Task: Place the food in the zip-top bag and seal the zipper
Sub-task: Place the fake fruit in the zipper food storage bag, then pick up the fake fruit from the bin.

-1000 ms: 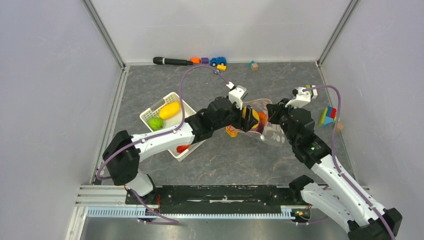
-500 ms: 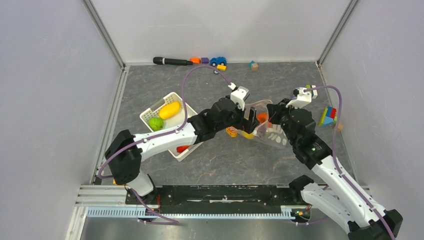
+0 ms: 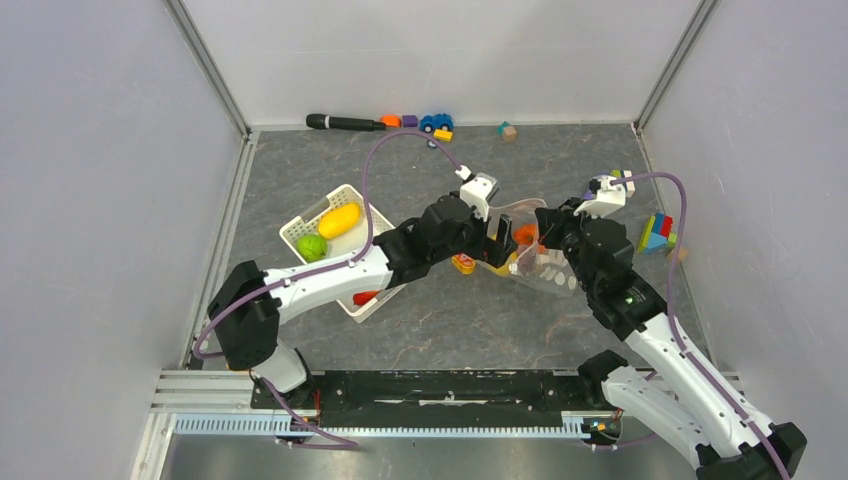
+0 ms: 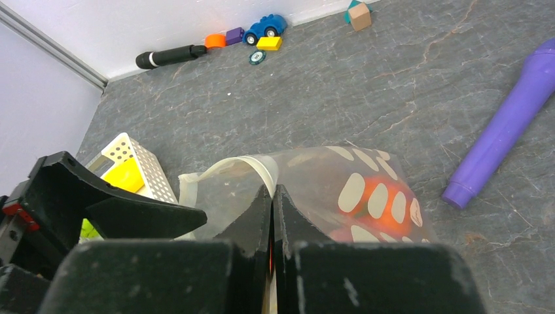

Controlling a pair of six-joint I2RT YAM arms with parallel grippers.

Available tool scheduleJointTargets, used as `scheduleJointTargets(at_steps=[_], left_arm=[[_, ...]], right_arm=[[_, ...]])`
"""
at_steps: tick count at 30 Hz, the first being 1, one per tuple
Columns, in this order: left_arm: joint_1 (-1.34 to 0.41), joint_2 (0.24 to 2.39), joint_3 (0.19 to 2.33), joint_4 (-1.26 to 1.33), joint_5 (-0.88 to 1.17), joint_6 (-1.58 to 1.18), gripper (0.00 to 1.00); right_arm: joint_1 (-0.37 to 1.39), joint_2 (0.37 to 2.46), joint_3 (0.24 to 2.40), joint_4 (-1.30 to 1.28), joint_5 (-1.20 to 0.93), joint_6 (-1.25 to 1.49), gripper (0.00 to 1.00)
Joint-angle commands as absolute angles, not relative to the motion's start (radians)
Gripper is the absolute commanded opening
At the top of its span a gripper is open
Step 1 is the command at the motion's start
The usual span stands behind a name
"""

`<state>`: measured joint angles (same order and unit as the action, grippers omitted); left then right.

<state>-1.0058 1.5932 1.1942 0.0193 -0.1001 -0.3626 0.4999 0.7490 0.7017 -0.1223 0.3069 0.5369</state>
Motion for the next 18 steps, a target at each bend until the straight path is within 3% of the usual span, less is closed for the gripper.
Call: scheduleJointTargets(at_steps=[1, 7, 18], left_arm=[[-1.011, 1.512, 1.198, 0.037, -0.081, -0.329, 1.00], [-1.011, 1.410, 1.135, 0.030, -0.128, -0.321, 1.00], [-0.977, 1.170, 1.007, -0.227, -0.755, -0.542, 1.00]], right_arm=[[0.502, 0.753, 0.706, -0.080, 0.324, 0.545, 0.00], [0.502, 0.771, 0.708, -0.080, 0.311, 0.546, 0.00], [0.502, 0.765, 0.707, -0.080, 0.305, 0.550, 0.00]])
